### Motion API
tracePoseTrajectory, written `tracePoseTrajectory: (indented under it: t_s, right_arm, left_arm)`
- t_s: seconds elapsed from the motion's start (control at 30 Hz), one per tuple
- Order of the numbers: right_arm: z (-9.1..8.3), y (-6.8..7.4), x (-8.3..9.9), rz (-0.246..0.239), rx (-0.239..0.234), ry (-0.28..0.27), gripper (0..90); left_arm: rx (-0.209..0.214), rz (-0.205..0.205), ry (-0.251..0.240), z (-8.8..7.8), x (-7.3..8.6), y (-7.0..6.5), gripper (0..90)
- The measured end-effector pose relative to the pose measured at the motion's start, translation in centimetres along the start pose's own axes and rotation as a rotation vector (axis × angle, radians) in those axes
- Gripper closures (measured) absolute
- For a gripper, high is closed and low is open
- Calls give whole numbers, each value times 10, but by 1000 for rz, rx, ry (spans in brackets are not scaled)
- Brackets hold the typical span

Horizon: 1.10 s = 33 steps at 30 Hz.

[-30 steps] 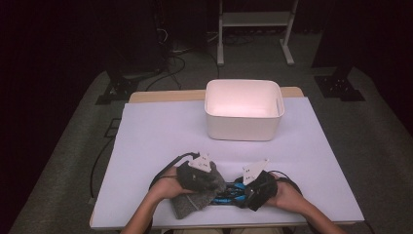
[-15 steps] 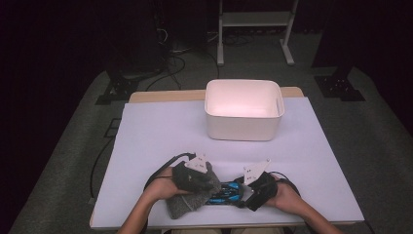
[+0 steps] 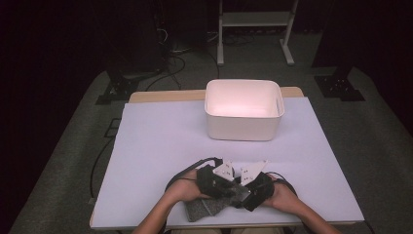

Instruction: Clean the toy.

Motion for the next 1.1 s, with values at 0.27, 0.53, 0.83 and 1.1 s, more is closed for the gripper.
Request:
tracePoseTrajectory:
  t_s: [0.27,0.53,0.83,1.1]
  right_arm:
    - [1,-1,0,15,-9,7,233]
    - [1,0,-1,13,-8,14,234]
    - [1,0,0,20,-13,11,235]
    - [1,0,-1,11,-4,19,236]
  left_arm:
    - [4,-10,-4,0,-1,1,743]
    - [-36,-69,-2,-13,8,16,740]
    - [-23,-40,14,1,-6,18,740]
    - [-21,-76,-21,-15,16,12,729]
Point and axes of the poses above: each handheld gripper's, and its own axes: z roughly forward along the jaws, x roughly out of its underside, y roughly to its left, the point moved 6 cm from there along z, roughly forward along the jaws, and after that the axes turned 10 degrees about x, right-handed, at the moved point
